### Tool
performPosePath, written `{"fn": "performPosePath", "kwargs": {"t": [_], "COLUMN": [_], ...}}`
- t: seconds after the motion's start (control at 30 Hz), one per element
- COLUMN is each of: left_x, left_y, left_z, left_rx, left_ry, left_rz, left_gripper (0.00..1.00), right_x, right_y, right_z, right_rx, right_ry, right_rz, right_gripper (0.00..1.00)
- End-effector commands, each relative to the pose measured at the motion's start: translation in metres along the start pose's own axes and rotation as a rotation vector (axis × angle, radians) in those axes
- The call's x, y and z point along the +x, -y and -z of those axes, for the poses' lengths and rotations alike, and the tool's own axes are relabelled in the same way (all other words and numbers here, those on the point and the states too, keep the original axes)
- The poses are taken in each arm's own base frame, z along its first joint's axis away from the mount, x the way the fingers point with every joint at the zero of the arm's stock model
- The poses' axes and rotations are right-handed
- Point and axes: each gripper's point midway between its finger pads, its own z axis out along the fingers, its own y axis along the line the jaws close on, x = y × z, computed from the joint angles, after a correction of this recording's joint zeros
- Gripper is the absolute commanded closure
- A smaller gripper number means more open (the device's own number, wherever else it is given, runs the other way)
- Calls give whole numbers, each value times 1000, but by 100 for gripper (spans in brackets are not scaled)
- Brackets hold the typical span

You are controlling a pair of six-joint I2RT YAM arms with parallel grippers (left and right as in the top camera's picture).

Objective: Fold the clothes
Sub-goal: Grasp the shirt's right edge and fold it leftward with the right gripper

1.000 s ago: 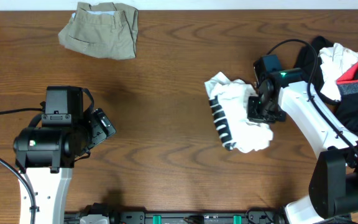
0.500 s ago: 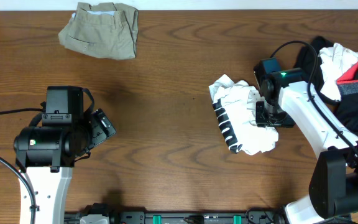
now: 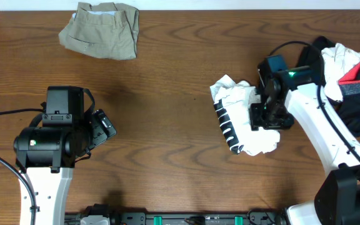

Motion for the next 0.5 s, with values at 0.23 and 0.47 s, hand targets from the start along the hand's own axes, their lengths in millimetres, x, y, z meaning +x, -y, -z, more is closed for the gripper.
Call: {"fn": "performPosePath", "kwargs": {"t": [0.23, 0.47], "left_x": [1, 1], "left_y": [-4, -4], "left_z": [-2, -2], "left_rx": [-19, -19], "left_ry": [-5, -7], "left_rz": [-11, -11], "left_gripper": [2, 2], "right_x": [-13, -7], "right_y": [-29, -27], "right_z": [-23, -33], "right_rx": [-89, -87], "right_ry": [86, 72], "right_rz": [215, 214], "right_gripper": [19, 20]}}
